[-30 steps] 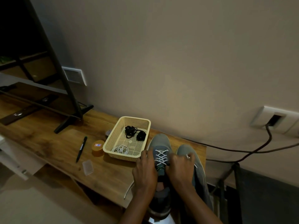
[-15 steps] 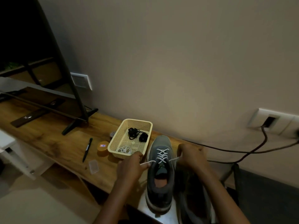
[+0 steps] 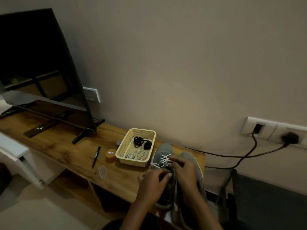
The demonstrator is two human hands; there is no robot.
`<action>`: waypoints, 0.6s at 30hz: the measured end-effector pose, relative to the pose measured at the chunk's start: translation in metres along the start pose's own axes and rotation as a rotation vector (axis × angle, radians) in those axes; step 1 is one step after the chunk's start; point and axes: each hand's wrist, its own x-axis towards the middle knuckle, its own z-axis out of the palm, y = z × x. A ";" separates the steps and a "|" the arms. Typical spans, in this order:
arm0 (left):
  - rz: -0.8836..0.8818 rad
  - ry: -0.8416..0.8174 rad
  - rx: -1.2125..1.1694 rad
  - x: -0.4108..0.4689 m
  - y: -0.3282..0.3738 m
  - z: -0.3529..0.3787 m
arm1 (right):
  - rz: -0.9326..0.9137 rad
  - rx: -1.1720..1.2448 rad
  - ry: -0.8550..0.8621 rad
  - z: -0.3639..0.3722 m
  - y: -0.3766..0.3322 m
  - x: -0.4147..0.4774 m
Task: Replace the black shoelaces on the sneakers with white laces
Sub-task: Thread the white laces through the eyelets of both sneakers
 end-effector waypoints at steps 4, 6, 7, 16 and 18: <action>0.099 -0.065 0.452 -0.020 -0.016 0.014 | -0.117 -0.390 -0.113 0.005 0.017 -0.005; 0.104 -0.044 0.440 -0.022 -0.023 0.017 | -0.228 -0.658 -0.276 0.011 0.020 -0.005; 0.083 0.003 0.393 -0.023 -0.026 0.017 | -0.255 -0.818 -0.359 0.013 0.018 -0.003; -0.411 0.363 -0.572 -0.009 -0.042 0.003 | -0.216 -1.259 -0.706 0.028 0.006 0.014; -0.379 0.284 -0.586 -0.001 -0.043 0.009 | -0.273 -1.106 -0.595 0.016 0.001 0.017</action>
